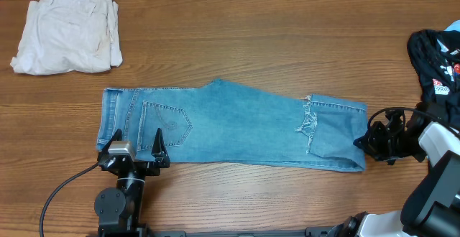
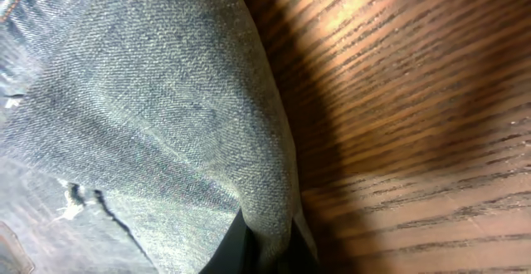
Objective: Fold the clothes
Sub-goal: 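Grasp the folded leg end and lift it leftward with right gripper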
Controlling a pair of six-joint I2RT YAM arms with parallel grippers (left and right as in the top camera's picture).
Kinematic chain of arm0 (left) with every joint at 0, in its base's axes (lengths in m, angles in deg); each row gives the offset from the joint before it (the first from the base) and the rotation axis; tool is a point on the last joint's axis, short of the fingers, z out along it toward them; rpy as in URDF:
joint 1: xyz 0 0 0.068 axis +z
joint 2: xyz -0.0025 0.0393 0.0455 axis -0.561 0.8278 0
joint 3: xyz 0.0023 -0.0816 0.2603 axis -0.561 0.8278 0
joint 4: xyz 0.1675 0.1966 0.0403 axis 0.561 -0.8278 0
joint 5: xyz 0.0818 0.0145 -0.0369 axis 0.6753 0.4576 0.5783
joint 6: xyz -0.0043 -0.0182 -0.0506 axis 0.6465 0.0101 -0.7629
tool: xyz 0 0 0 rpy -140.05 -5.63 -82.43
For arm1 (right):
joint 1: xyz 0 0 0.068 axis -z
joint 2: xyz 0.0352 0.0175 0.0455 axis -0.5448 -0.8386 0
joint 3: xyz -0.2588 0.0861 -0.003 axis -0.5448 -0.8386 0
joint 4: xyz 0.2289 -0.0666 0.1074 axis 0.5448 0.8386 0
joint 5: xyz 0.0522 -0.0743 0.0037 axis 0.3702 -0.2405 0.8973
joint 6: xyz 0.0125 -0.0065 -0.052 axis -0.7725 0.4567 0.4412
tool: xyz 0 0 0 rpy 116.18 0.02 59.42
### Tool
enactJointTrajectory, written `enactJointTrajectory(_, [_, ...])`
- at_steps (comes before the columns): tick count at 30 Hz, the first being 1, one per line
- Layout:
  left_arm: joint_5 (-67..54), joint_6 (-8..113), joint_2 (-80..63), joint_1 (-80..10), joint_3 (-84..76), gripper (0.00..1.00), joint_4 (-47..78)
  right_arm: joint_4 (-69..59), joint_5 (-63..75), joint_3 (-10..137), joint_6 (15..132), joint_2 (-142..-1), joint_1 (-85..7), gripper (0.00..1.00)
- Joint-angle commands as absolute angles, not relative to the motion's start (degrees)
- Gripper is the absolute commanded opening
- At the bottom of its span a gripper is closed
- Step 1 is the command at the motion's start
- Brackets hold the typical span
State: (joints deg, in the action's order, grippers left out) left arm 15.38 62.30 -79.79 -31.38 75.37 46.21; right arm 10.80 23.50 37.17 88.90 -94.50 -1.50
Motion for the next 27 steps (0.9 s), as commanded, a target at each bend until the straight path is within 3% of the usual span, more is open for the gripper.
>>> enactJointTrajectory(1, [15.4, 63.4, -80.1, -31.1, 75.6, 1.0, 46.2, 11.5, 23.7, 41.8, 88.8, -91.6, -1.5, 0.04])
enactJointTrajectory(11, [15.4, 63.4, -80.1, -31.1, 75.6, 1.0, 46.2, 19.4, 6.3, 48.6, 84.1, -84.8, -8.8, 0.04])
enactJointTrajectory(17, [15.4, 63.4, -80.1, -31.1, 75.6, 1.0, 46.2, 20.4, -4.6, 48.6, 78.2, -81.1, -19.4, 0.04])
enactJointTrajectory(27, [15.4, 63.4, -80.1, -31.1, 75.6, 1.0, 46.2, 20.8, -5.3, 48.6, 70.2, -81.2, -40.0, 0.04])
